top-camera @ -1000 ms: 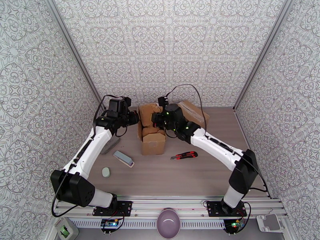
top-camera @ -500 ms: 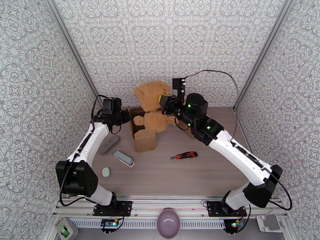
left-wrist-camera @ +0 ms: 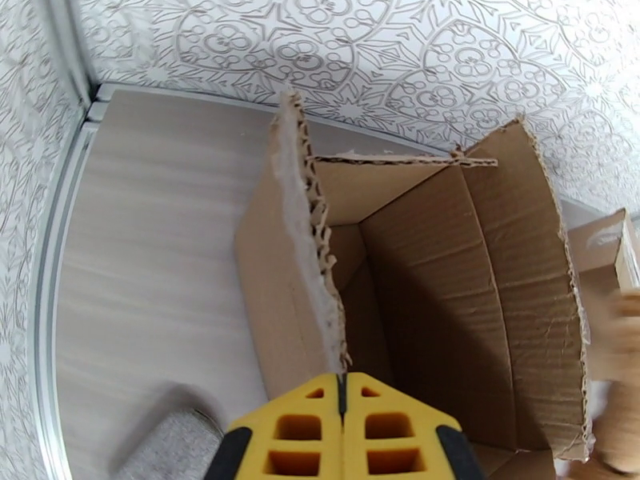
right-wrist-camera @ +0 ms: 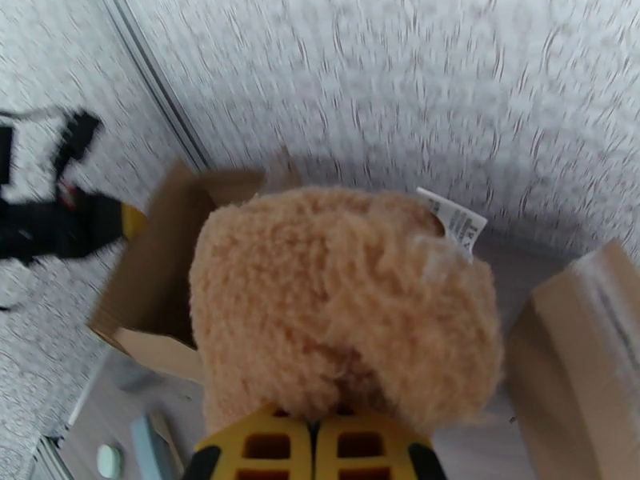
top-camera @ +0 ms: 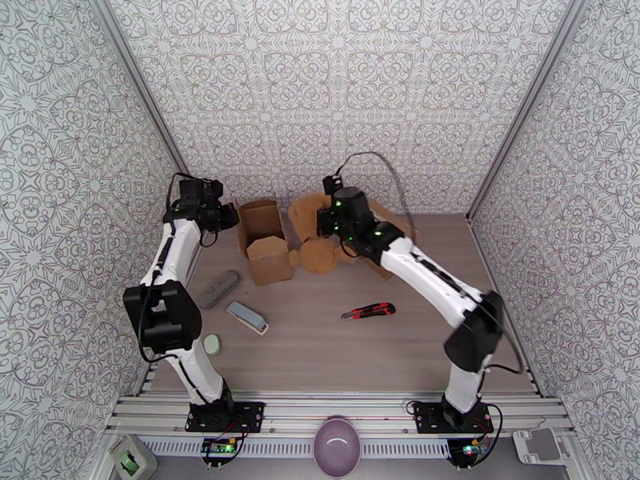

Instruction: Unpack the express box

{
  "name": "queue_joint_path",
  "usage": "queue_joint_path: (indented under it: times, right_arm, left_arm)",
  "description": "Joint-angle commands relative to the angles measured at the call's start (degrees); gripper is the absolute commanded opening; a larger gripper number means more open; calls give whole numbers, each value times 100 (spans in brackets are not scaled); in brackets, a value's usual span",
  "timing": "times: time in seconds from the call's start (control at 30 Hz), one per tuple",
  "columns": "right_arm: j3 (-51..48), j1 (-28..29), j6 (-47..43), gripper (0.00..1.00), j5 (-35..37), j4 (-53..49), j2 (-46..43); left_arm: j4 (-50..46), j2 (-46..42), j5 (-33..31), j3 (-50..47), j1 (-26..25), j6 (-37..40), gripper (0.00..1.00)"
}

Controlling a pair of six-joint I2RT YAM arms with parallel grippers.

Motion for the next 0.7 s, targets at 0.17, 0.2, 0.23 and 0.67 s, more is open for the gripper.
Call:
queue_joint_path:
  times: [0.17, 0.2, 0.23, 0.67]
  right_arm:
    - [1074, -55, 81, 0, -153, -268, 1535]
    - [1181, -63, 86, 0, -166, -322, 1681]
    - [1278, -62, 80, 0, -171, -371, 1804]
    - [711, -111, -503, 99, 554, -638, 678]
  left_arm:
    - [-559, 343, 277, 701, 156, 396, 5]
    - [-560, 341, 304, 721, 156, 387, 9]
    - [-562, 341, 296, 732, 144, 363, 16]
    - [-71, -1051, -933, 265, -455, 253, 73]
